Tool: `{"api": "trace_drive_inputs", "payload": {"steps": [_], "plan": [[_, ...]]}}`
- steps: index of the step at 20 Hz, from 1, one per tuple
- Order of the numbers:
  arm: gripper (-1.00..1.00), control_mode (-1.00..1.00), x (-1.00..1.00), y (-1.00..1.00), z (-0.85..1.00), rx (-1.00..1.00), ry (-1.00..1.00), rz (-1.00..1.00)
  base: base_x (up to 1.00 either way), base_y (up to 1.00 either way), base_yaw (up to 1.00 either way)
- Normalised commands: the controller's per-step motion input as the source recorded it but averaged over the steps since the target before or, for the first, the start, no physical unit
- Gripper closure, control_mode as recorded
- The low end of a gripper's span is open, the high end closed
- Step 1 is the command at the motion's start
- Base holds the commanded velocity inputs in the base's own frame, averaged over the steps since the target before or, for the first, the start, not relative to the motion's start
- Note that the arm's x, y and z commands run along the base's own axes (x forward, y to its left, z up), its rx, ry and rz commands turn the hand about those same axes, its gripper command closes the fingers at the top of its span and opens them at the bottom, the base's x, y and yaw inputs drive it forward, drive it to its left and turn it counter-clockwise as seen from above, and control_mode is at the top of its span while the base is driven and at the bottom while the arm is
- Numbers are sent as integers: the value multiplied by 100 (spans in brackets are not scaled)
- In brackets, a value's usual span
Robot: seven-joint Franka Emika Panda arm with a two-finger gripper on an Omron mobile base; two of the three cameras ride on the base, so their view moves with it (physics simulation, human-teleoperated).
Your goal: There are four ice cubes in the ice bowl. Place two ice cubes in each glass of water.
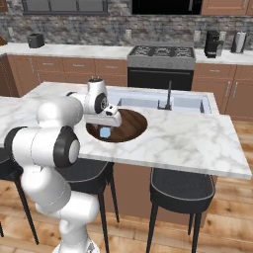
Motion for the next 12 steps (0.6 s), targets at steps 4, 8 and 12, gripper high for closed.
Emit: {"api": "trace_drive_inputs", "payload": {"steps": [4, 8, 12], "plan": [[-100, -100, 4, -9, -8, 0, 0, -3, 0, 0, 0], [-100, -100, -13, -4, -6, 0, 0, -1, 0, 0, 0], [-100, -100, -18, 0, -10, 0, 0, 0, 0, 0, 0]]}}
